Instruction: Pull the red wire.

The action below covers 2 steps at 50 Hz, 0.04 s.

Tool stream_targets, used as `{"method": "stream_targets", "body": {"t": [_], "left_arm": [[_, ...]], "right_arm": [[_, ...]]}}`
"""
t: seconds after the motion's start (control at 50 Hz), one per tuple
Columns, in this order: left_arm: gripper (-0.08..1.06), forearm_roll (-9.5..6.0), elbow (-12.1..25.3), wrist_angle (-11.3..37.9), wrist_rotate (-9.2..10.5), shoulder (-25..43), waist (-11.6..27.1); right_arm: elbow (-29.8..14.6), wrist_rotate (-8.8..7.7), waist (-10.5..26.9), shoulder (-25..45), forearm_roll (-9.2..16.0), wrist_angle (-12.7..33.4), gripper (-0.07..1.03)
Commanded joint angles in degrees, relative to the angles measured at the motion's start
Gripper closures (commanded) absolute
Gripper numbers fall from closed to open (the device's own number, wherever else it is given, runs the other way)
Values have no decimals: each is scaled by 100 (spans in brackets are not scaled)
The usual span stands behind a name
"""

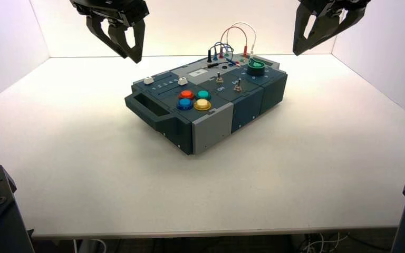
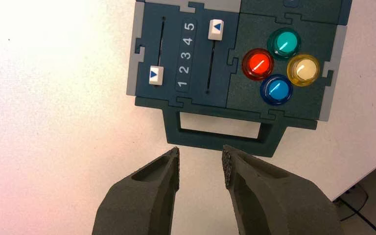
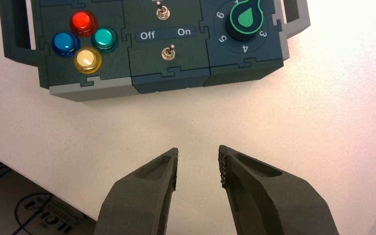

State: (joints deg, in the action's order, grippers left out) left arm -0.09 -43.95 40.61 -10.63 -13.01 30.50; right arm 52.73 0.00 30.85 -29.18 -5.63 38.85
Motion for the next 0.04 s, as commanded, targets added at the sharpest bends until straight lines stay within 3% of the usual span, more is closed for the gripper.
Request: {"method": "stream_targets", "body": {"t": [0.02, 0.04], "left_arm": [[49, 9, 167, -9, -26, -62, 26], [49, 9, 167, 0, -26, -62, 26]], "right_arm": [[-79, 9, 35, -26, 18, -53, 51], [-79, 9, 35, -26, 18, -53, 51]]}}
